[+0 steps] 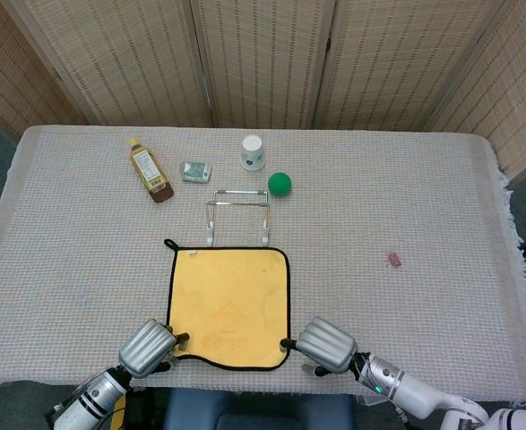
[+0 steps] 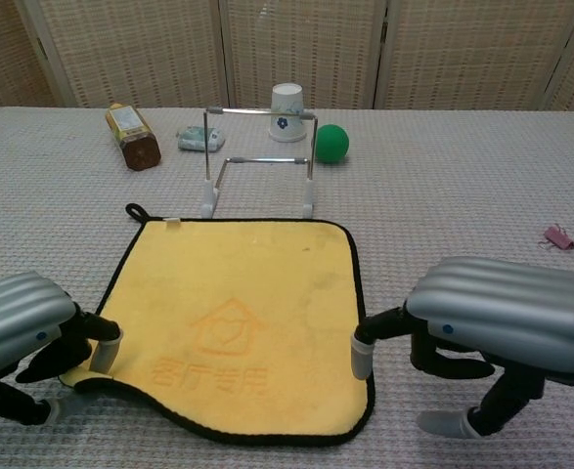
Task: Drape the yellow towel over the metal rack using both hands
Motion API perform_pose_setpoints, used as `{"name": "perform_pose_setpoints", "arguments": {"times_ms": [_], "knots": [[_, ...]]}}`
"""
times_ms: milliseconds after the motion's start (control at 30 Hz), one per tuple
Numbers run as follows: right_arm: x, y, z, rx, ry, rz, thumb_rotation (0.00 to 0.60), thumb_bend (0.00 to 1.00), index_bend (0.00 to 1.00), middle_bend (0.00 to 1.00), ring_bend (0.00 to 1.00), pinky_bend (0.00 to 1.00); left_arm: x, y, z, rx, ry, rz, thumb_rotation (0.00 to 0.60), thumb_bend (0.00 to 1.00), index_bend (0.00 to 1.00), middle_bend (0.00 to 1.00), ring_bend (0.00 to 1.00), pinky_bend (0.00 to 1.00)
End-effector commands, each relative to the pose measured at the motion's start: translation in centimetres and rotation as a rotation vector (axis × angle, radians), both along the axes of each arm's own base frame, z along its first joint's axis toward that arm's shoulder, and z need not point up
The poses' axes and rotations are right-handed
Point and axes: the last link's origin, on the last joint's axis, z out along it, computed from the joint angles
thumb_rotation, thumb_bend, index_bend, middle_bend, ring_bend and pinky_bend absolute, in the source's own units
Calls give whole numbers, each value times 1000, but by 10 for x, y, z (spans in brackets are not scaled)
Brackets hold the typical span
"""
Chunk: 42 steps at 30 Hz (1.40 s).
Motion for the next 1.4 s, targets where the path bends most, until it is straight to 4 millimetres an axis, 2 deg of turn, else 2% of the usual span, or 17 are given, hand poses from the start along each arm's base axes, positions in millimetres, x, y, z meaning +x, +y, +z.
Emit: {"name": "perform_pose_setpoints", "arguments": {"times_ms": [33, 333, 733, 1100, 1400], "knots": [[7, -6, -9, 10, 17, 15, 600, 289, 360, 953, 1000, 982, 0, 0, 0, 1, -1, 1, 600, 413, 617, 949, 781, 995], [18, -10, -30, 33, 73, 60, 600, 307, 382, 954, 1000, 982, -2, -1, 0, 6, -2, 10, 600, 412, 617, 949, 781, 995], [25, -14, -45, 14, 97, 95, 600, 322, 408, 957, 1000, 982, -1, -2, 0, 5, 2, 6, 600, 413, 620, 949, 781, 995], [34, -21, -56, -16, 85, 111, 600, 368, 481, 963, 1000, 994, -4, -1, 2, 14, 14, 20, 600, 413, 639, 949, 781, 995], [42, -29, -57, -45, 50, 102, 600, 456, 646, 979, 1000, 999, -4, 4, 15, 35, -14, 41, 600, 412, 637, 949, 781, 995]]}}
